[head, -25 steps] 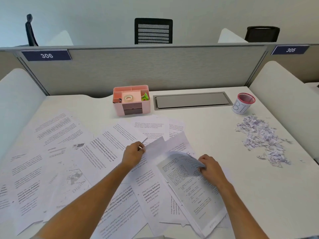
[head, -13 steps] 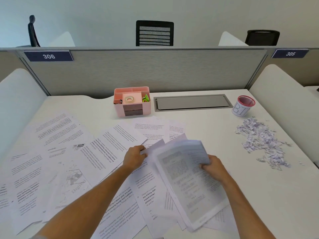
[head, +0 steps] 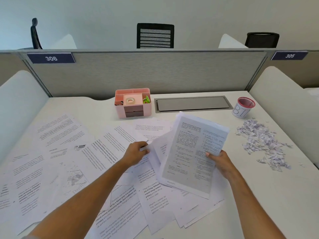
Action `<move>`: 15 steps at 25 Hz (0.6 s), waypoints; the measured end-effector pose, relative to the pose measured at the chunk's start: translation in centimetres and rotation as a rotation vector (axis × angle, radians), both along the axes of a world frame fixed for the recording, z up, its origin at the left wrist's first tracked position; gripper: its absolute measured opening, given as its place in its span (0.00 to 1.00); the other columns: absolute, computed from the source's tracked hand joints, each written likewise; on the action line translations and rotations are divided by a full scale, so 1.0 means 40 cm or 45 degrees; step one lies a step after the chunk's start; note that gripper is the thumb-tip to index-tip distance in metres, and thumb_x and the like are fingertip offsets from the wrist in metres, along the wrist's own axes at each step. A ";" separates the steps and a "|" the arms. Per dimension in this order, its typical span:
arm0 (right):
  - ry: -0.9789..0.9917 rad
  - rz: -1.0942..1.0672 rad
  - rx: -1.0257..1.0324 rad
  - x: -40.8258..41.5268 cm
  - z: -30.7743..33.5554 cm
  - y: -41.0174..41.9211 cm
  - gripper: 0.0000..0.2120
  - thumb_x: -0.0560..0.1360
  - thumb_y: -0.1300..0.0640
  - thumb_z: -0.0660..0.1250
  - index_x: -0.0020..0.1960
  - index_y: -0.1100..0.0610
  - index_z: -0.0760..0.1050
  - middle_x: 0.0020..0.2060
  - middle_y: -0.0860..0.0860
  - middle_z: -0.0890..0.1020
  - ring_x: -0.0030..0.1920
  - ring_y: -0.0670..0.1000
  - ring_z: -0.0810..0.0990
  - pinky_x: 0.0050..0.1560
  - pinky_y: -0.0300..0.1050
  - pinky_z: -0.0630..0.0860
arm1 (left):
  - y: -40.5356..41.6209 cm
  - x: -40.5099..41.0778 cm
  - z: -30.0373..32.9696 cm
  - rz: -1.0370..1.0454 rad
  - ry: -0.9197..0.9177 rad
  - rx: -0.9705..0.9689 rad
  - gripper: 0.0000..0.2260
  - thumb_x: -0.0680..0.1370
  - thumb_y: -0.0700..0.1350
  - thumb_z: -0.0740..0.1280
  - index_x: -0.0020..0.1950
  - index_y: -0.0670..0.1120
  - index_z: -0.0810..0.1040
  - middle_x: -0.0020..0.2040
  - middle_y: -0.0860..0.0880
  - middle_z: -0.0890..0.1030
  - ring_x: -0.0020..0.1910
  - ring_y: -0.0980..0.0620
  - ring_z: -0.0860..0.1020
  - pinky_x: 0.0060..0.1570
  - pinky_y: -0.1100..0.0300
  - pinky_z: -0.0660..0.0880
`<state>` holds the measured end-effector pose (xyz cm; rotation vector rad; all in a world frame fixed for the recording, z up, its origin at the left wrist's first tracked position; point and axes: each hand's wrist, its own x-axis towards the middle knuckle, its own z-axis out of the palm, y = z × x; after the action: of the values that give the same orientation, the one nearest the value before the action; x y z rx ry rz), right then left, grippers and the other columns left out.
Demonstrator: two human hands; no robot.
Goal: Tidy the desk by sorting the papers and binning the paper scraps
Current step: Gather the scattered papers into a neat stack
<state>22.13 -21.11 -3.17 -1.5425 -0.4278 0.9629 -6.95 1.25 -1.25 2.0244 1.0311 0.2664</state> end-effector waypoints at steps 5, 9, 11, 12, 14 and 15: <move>0.033 0.139 0.040 -0.031 -0.009 0.017 0.24 0.65 0.62 0.76 0.60 0.59 0.78 0.55 0.56 0.84 0.54 0.57 0.84 0.48 0.48 0.82 | 0.001 0.009 0.047 -0.072 -0.077 -0.069 0.04 0.77 0.44 0.69 0.48 0.44 0.82 0.46 0.48 0.84 0.47 0.47 0.81 0.52 0.49 0.77; 0.067 0.202 0.080 -0.057 -0.011 0.034 0.29 0.63 0.63 0.78 0.63 0.59 0.75 0.56 0.56 0.84 0.55 0.58 0.83 0.48 0.50 0.82 | 0.008 0.016 0.091 -0.081 -0.146 -0.183 0.05 0.77 0.42 0.70 0.50 0.43 0.84 0.48 0.47 0.85 0.49 0.46 0.83 0.55 0.48 0.79; 0.067 0.230 0.103 -0.068 -0.006 0.044 0.30 0.64 0.65 0.77 0.64 0.59 0.73 0.57 0.56 0.83 0.55 0.57 0.83 0.50 0.53 0.81 | 0.016 0.019 0.117 -0.100 -0.210 -0.279 0.07 0.77 0.41 0.69 0.53 0.42 0.84 0.50 0.47 0.86 0.51 0.46 0.83 0.57 0.49 0.78; 0.063 0.242 0.111 -0.073 -0.002 0.048 0.29 0.65 0.66 0.77 0.65 0.59 0.73 0.57 0.55 0.84 0.55 0.57 0.83 0.51 0.53 0.81 | 0.021 0.021 0.130 -0.105 -0.232 -0.306 0.07 0.77 0.40 0.69 0.53 0.43 0.84 0.51 0.47 0.86 0.52 0.47 0.83 0.57 0.49 0.78; 0.065 0.238 0.114 -0.081 0.007 0.056 0.27 0.65 0.66 0.76 0.63 0.59 0.75 0.56 0.56 0.84 0.55 0.57 0.83 0.52 0.52 0.81 | 0.031 0.025 0.156 -0.094 -0.243 -0.328 0.07 0.78 0.40 0.68 0.54 0.43 0.84 0.51 0.49 0.85 0.52 0.49 0.83 0.56 0.49 0.77; 0.069 0.220 0.110 -0.084 0.013 0.060 0.25 0.64 0.66 0.76 0.61 0.60 0.77 0.55 0.57 0.84 0.54 0.57 0.84 0.51 0.51 0.82 | 0.038 0.025 0.167 -0.093 -0.244 -0.333 0.07 0.78 0.41 0.68 0.54 0.44 0.84 0.51 0.50 0.85 0.51 0.49 0.83 0.54 0.49 0.77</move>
<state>18.75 -18.72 -2.65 -1.4151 -0.5640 1.1030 -5.95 2.75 5.41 1.7597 0.8252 0.2668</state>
